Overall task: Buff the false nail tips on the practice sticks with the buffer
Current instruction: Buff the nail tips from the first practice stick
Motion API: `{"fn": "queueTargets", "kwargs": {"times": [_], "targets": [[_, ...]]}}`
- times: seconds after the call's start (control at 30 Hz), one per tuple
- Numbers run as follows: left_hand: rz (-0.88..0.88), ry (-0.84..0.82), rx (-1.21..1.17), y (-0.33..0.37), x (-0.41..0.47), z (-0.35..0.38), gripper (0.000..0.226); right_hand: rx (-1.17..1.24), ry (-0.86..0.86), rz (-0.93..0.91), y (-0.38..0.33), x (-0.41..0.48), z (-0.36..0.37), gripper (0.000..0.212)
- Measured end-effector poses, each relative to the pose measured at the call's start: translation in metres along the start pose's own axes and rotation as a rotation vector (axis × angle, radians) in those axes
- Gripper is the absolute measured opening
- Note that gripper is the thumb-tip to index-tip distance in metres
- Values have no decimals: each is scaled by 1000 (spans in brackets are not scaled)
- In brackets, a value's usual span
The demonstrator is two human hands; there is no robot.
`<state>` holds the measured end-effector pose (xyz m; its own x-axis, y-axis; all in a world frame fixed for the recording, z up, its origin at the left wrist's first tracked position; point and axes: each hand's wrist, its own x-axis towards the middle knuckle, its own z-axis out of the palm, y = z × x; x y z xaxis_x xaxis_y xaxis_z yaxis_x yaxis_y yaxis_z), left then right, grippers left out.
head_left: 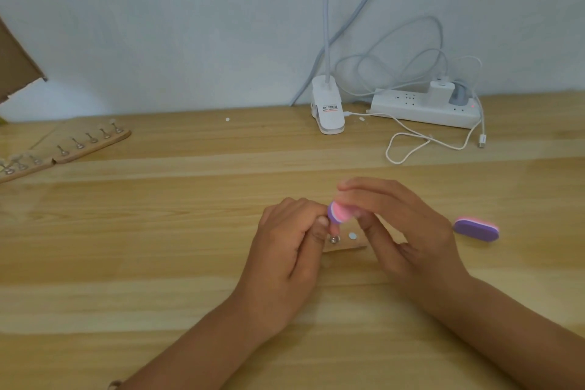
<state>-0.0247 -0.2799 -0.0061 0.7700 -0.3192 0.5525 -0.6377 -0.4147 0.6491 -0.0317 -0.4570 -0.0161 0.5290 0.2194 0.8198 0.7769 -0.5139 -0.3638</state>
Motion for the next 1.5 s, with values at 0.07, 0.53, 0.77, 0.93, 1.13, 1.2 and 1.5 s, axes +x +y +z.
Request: {"fn": "queueTargets", "kwargs": {"times": [0.07, 0.53, 0.77, 0.93, 1.13, 1.2, 1.5], "targets": [[12, -7, -3, 1, 0, 0, 21, 12, -8, -22, -2, -2, 1, 38], [-41, 73, -54, 1, 2, -4, 19, 55, 77, 202, -10, -2, 3, 23], [-98, 122, -72, 0, 2, -3, 14, 7, 34, 153, -8, -1, 5, 27], [-88, 132, -52, 1, 3, -3, 11, -50, 15, 119, -3, -1, 4, 27], [-71, 136, -30, 0, 4, -3, 9, -52, -34, 88, -5, -2, 4, 33], [-87, 150, -17, -1, 3, -2, 9, -75, 3, 145, -1, -1, 1, 32], [-87, 160, -77, 1, 3, -1, 19, -101, 84, 327, 13, 5, -7, 33]]}}
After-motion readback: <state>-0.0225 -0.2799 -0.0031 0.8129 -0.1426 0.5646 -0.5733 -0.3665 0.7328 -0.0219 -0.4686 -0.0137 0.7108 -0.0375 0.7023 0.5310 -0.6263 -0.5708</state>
